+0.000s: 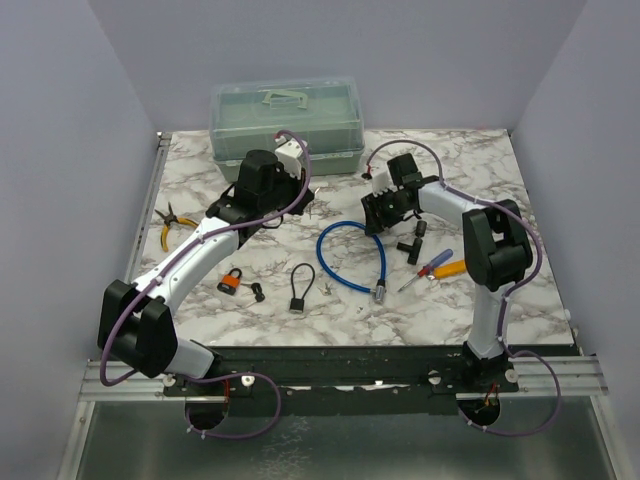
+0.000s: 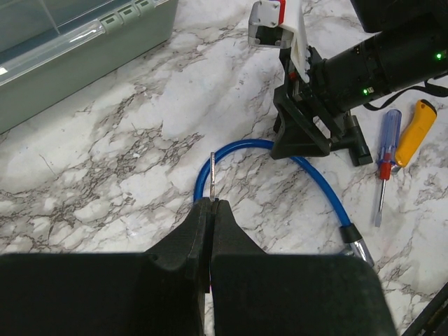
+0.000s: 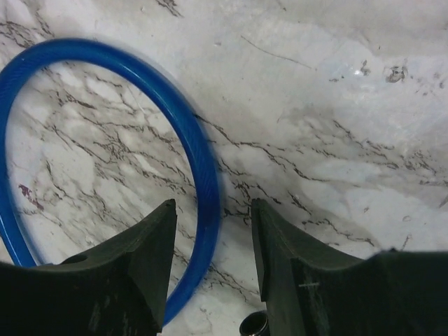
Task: Lock with the key
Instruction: Move the lock to the center of the board, then move the distractor to the center of the board.
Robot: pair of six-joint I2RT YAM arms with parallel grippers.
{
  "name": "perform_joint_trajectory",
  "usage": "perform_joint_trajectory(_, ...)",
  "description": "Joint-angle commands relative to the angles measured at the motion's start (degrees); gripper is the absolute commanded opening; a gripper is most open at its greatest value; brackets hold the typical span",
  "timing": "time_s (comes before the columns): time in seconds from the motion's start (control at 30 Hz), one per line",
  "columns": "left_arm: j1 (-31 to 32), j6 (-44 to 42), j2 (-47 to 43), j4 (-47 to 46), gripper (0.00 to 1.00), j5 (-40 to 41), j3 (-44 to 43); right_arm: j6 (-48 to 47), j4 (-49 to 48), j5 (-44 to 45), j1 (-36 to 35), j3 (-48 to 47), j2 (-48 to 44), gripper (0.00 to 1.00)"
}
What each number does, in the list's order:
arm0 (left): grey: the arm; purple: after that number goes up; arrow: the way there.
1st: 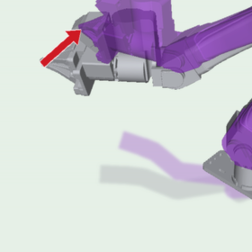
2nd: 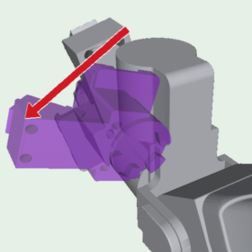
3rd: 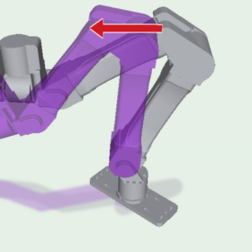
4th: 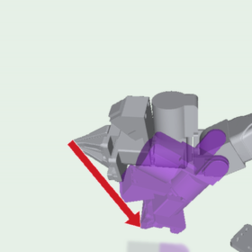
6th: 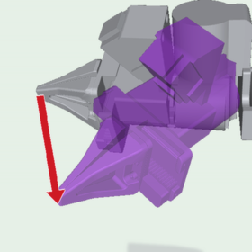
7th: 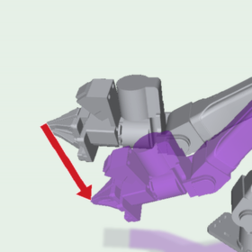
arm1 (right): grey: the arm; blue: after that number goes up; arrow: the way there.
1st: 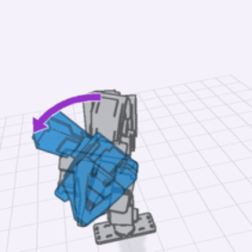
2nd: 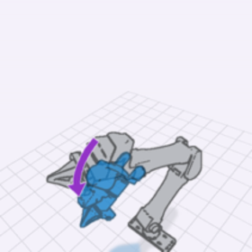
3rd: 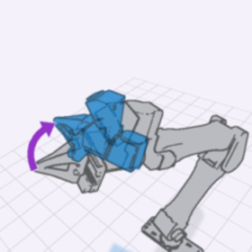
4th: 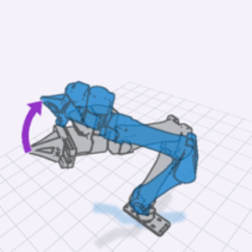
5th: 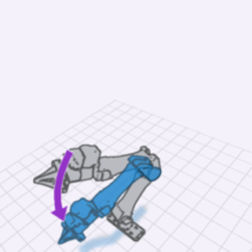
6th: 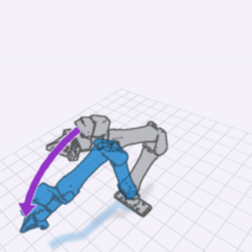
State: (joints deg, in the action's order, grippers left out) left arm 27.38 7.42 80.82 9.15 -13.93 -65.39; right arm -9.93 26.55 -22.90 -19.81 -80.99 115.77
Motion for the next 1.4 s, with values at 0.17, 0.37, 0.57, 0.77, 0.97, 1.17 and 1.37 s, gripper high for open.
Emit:
perform_joint_trajectory(0.17,-0.22,0.59,0.61,-0.36,0.0,-1.81,-0.58,-3.06,0.41,4.65,-0.88,3.73,-1.74,0.35)
perform_joint_trajectory(0.37,-0.24,0.48,0.45,-0.45,0.0,-2.16,0.18,-1.94,-3.07,9.27,-0.91,11.53,-7.83,0.23)
perform_joint_trajectory(0.57,0.06,-0.32,0.57,-0.53,0.0,-3.29,1.99,1.12,-3.92,9.59,-0.93,16.2,-11.39,0.16)
perform_joint_trajectory(0.77,2.52,-1.54,0.52,-0.95,0.0,-3.38,4.64,4.45,-2.64,11.06,-0.95,17.63,-12.76,0.15)
perform_joint_trajectory(0.97,5.28,-3.52,1.12,-1.8,0.0,-6.1,6.01,8.13,-1.84,11.93,-0.93,17.29,-14.6,0.38)
perform_joint_trajectory(1.17,9.83,-8.65,1.22,-1.94,0.0,-11.57,7.55,10.66,-0.51,10.56,-0.56,11.63,-16.77,0.55)
perform_joint_trajectory(1.37,14.14,-12.81,2.57,-2.46,0.0,-15.42,7.79,12.79,0.41,6.69,2.67,6.86,-19.72,0.62)
